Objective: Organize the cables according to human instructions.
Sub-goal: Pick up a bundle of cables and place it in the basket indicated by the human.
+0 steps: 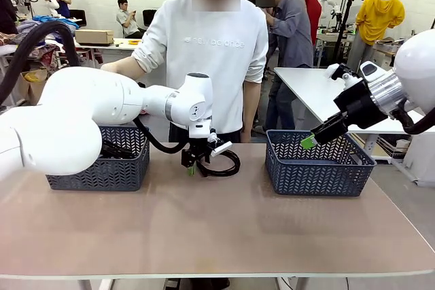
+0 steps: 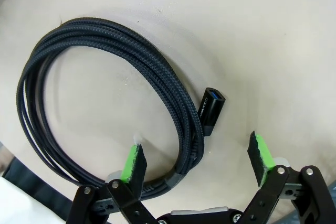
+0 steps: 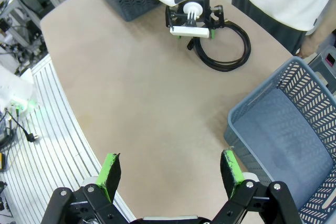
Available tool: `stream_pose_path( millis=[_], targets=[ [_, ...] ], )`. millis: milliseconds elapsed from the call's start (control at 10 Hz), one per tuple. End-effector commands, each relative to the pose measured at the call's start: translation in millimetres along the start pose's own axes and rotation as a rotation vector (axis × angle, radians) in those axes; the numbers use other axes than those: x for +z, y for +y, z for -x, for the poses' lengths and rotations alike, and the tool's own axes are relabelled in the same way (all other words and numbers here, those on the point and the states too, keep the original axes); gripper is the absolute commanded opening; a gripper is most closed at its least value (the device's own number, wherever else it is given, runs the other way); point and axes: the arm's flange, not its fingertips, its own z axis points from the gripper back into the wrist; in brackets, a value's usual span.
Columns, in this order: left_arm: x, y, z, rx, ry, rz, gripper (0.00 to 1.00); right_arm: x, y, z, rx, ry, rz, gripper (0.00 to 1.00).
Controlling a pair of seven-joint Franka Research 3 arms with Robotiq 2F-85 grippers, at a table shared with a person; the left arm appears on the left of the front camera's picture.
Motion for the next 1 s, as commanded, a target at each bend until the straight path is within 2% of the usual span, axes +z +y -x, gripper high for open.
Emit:
stream_pose_path(
  millis=[0, 100, 200, 300, 400, 500, 600, 700, 800, 900],
  targets=[
    [3.6, 6.2, 7.3, -0.026, 0.029, -0.007, 0.97, -2.6, -2.9, 0.7, 0.015, -0.029, -0.022, 1.00],
    [3.7, 6.5, 7.6, -0.026, 0.020, -0.014, 0.80, -2.6, -2.9, 0.7, 0.015, -0.029, -0.022, 1.00],
    [3.3, 6.9, 7.2, -0.025, 0.017, -0.016, 0.77, -2.6, -2.9, 0.7, 0.015, -0.029, -0.022, 1.00],
    [3.1, 7.4, 7.4, -0.023, 0.017, -0.018, 0.61, -2.6, -2.9, 0.7, 0.015, -0.029, -0.022, 1.00],
    [3.8, 7.6, 7.3, -0.022, 0.018, -0.022, 0.57, -2.6, -2.9, 0.7, 0.015, -0.029, -0.022, 1.00],
    [4.0, 7.5, 7.8, -0.023, 0.020, -0.022, 0.41, -2.6, -2.9, 0.7, 0.015, -0.029, -0.022, 1.00],
    [4.5, 8.4, 7.5, -0.024, 0.024, -0.021, 0.38, -2.6, -2.9, 0.7, 0.015, -0.029, -0.022, 1.00],
    [5.1, 8.7, 7.3, -0.026, 0.023, -0.025, 0.21, -2.6, -2.9, 0.7, 0.015, -0.029, -0.022, 1.00],
    [6.2, 8.5, 7.7, -0.032, 0.027, -0.025, 0.18, -2.6, -2.9, 0.7, 0.015, -0.029, -0.022, 1.00],
    [7.8, 8.1, 8.0, -0.042, 0.032, -0.025, 0.02, -2.6, -2.9, 0.7, 0.015, -0.029, -0.022, 1.00]
  ],
)
